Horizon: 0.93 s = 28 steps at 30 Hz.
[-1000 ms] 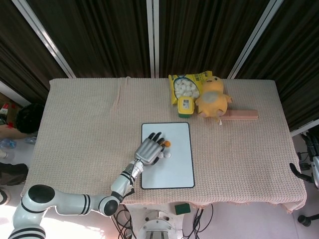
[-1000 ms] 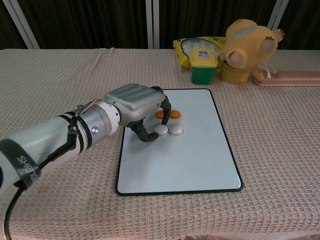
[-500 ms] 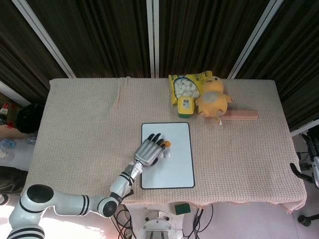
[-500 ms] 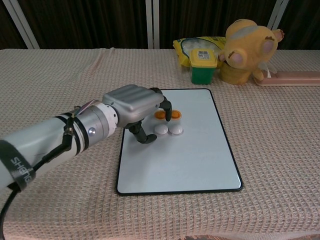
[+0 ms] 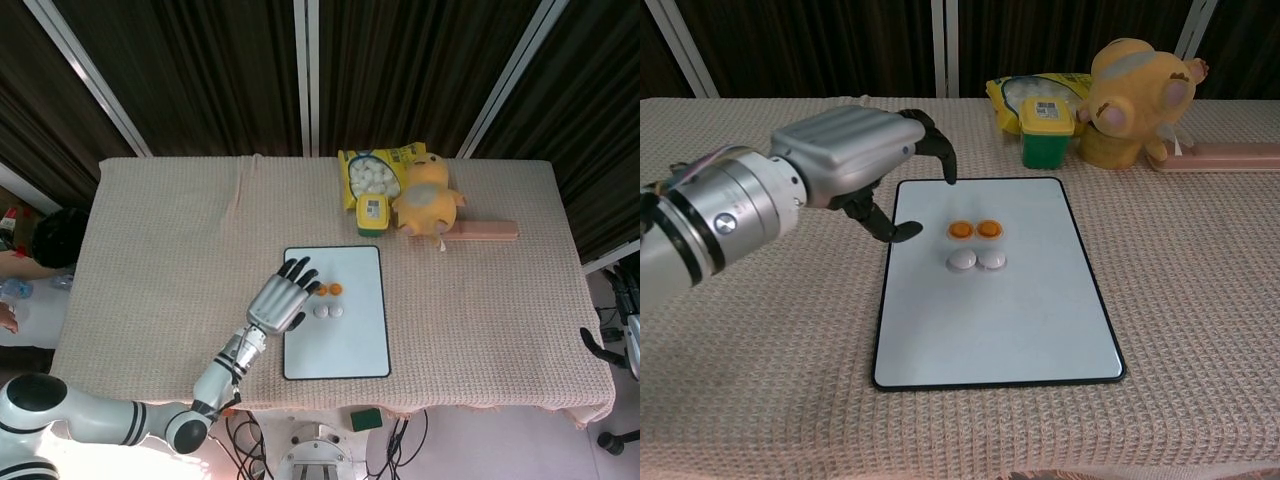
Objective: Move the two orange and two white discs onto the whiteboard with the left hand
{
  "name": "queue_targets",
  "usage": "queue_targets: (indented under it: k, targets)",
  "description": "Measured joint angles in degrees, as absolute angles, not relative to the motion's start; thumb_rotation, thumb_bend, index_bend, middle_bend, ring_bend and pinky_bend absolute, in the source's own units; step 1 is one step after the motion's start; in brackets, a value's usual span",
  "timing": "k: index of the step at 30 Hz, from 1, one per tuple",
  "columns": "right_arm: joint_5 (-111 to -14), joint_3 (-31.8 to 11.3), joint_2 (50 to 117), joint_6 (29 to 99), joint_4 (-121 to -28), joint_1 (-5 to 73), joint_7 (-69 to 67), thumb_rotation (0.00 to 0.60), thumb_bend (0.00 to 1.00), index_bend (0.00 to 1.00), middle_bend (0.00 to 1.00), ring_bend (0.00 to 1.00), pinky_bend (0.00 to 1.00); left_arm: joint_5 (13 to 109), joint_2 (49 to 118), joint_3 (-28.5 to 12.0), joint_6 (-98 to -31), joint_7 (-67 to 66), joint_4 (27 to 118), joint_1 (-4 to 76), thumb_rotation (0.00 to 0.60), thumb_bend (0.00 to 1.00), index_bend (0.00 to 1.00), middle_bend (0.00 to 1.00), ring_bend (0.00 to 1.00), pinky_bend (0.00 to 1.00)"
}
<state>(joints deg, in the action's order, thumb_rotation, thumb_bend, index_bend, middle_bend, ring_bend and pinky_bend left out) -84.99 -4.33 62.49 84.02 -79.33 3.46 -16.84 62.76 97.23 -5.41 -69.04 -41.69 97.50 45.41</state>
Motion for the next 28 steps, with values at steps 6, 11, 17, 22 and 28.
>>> queue_targets:
  k: [6, 11, 17, 22, 28]
  targets:
    - [-84.93, -4.08, 63.34, 83.16, -78.36, 3.71, -16.83, 0.6, 0.29, 0.0, 0.0, 0.0, 0.0, 74.1, 90.33, -1.01, -77.03, -30.5, 97.85, 38.67, 0.6, 0.28, 0.31, 0.21, 0.06, 0.14]
    - [-84.87, -3.95, 64.26, 83.06, -77.18, 3.7, -16.85, 0.6, 0.28, 0.0, 0.0, 0.0, 0.0, 82.15, 84.15, 2.94, -87.27, -18.29, 92.38, 30.6, 0.547, 0.15, 0.21, 0.18, 0.05, 0.14]
    - [-85.21, -3.57, 66.24, 83.48, -74.64, 3.44, -16.53, 0.6, 0.28, 0.0, 0.0, 0.0, 0.0, 83.14, 74.06, 6.4, -94.47, -13.39, 88.9, 20.87, 0.334, 0.05, 0.06, 0.0, 0.0, 0.13]
    - [-85.46, -3.4, 67.44, 83.86, -73.59, 3.27, -16.32, 0.6, 0.28, 0.0, 0.0, 0.0, 0.0, 81.85, 67.51, 8.33, -90.84, -12.1, 91.38, 18.72, 0.331, 0.07, 0.06, 0.0, 0.0, 0.13]
    - [-87.09, -3.23, 67.67, 85.26, -73.86, 3.35, -16.1, 0.6, 0.28, 0.0, 0.0, 0.0, 0.0, 81.84, 66.1, 8.33, -87.0, -10.95, 92.41, 16.91, 0.33, 0.09, 0.06, 0.0, 0.0, 0.13]
